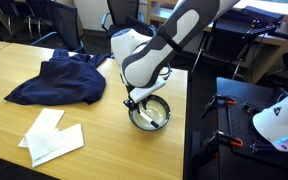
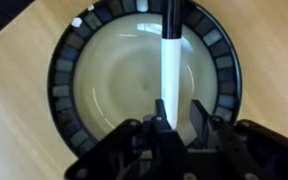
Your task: Put the marker in the bowl
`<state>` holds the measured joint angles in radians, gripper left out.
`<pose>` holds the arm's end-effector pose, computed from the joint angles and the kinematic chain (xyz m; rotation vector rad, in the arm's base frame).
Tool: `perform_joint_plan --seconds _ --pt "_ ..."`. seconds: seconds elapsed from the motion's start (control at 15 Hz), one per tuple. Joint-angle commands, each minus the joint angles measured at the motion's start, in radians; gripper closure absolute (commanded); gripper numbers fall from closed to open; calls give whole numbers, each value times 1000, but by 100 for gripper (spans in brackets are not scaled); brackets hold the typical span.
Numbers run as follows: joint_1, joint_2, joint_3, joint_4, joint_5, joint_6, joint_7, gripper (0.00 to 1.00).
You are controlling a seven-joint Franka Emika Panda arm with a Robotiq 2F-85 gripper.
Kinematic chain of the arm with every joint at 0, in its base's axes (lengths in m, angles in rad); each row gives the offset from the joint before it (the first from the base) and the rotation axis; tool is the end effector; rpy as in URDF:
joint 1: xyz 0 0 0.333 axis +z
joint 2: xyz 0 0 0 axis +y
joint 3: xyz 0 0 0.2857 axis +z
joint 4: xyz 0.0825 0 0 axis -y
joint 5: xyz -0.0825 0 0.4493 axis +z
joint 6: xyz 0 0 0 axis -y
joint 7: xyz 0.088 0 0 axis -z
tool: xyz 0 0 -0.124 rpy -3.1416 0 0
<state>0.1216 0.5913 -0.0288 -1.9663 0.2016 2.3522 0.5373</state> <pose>0.6027 0.0598 0.0559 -2.9420 0.9070 0.3523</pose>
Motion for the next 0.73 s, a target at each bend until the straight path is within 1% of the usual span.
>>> perform_joint_plan --seconds 0.0,0.07,0.13,0.2,0.27,0.33,0.4,0.67 --pt "-6 -40 0 -23 13 22 -30 34" --pt "-4 -56 -3 -34 6 27 -32 25" --pt "-3 -75 -7 -48 6 48 -30 19" --pt "-6 -92 -9 -55 3 47 -37 10" --pt "-2 -110 -17 -66 -6 58 -29 4" --pt "-6 -134 -15 -82 -16 63 -58 1" --pt "0 -155 -24 -96 -37 68 -62 0" --pt "-14 -221 -16 -148 -81 52 -146 0"
